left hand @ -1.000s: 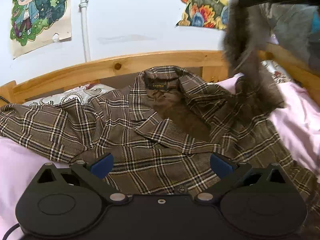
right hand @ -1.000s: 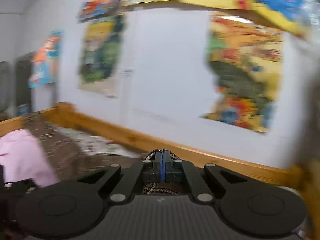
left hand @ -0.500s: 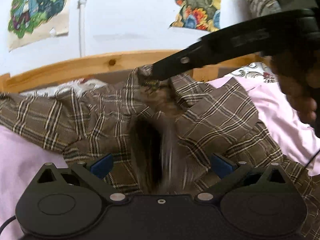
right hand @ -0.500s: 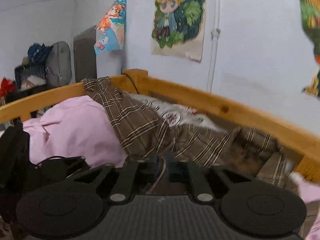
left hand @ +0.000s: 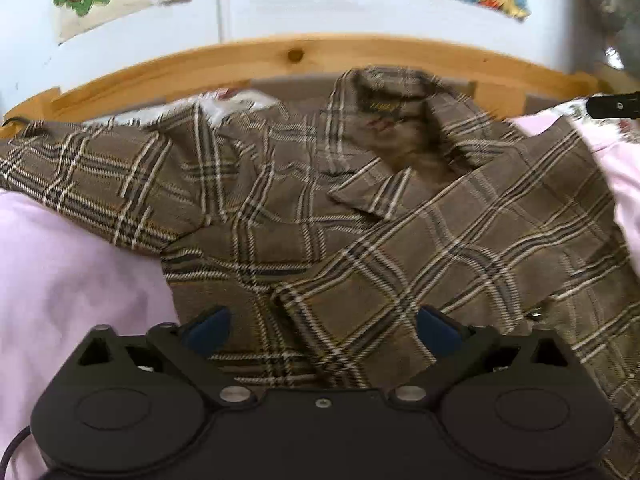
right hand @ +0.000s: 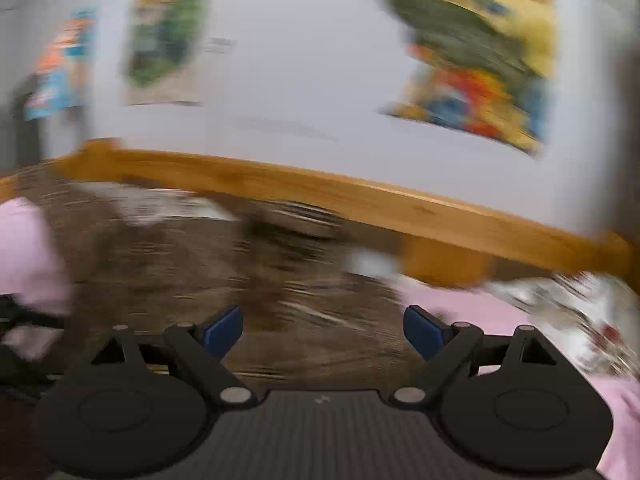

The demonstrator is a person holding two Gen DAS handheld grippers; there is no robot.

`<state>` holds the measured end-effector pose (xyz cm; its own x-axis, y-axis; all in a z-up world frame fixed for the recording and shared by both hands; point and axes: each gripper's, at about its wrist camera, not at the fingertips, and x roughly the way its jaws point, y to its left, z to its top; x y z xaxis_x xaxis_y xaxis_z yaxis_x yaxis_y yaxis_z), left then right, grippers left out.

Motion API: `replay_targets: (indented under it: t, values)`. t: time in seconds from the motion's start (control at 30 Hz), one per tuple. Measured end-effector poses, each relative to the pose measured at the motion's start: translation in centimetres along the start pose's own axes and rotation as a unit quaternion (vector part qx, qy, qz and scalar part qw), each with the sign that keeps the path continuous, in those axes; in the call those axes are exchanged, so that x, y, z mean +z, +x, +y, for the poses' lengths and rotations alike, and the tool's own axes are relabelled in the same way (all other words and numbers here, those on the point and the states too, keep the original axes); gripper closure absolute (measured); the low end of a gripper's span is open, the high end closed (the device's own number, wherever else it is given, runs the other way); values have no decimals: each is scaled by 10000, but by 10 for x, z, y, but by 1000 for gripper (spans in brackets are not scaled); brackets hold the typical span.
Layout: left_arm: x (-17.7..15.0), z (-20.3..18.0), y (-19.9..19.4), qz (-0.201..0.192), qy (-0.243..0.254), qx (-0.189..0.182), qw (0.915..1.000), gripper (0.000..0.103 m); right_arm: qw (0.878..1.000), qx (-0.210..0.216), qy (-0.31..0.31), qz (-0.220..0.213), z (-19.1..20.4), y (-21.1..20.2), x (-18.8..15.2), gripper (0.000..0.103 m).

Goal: Fold large clothes

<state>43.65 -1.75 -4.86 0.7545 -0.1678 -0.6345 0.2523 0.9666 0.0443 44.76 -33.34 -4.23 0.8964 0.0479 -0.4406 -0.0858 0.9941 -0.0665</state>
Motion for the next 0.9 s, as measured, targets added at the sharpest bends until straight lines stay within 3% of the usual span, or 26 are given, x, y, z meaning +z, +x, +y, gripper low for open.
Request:
replay_targets:
  t: [0.1,0.23,0.27,0.3,0.37,0.47,0.63,0.8,0.9]
  values:
    - [2,1,10,247,-84,140,9996,26,9981,-327,501,159,-39,24,-11,26]
    - [3,-4,15,285,36,165,9994,44,9909,-405,1219,403,-76,53,-25,29]
    - [3,-7,16,283,108,173,9994,46,9881,-401,1404,479,-81,60,-27,37]
    - [3,-10,17,258,170,169,9994,46,9868,-389,1487,513,-83,65,-29,64]
    - [2,-16,19,251,239,156,9993,46,9849,-483,1532,648,-85,72,-31,100]
    - [2,-22,24,295,246,136,9992,47,9860,-695,1419,536,-82,65,-29,102]
    - [0,-26,31,459,69,10,9989,61,9901,-1078,865,264,-72,45,-22,102]
    - [1,-26,36,608,119,90,9980,72,9864,-1347,748,575,-73,67,-28,102]
    - [2,-21,33,621,83,59,9980,72,9878,-1222,804,541,-72,69,-36,99]
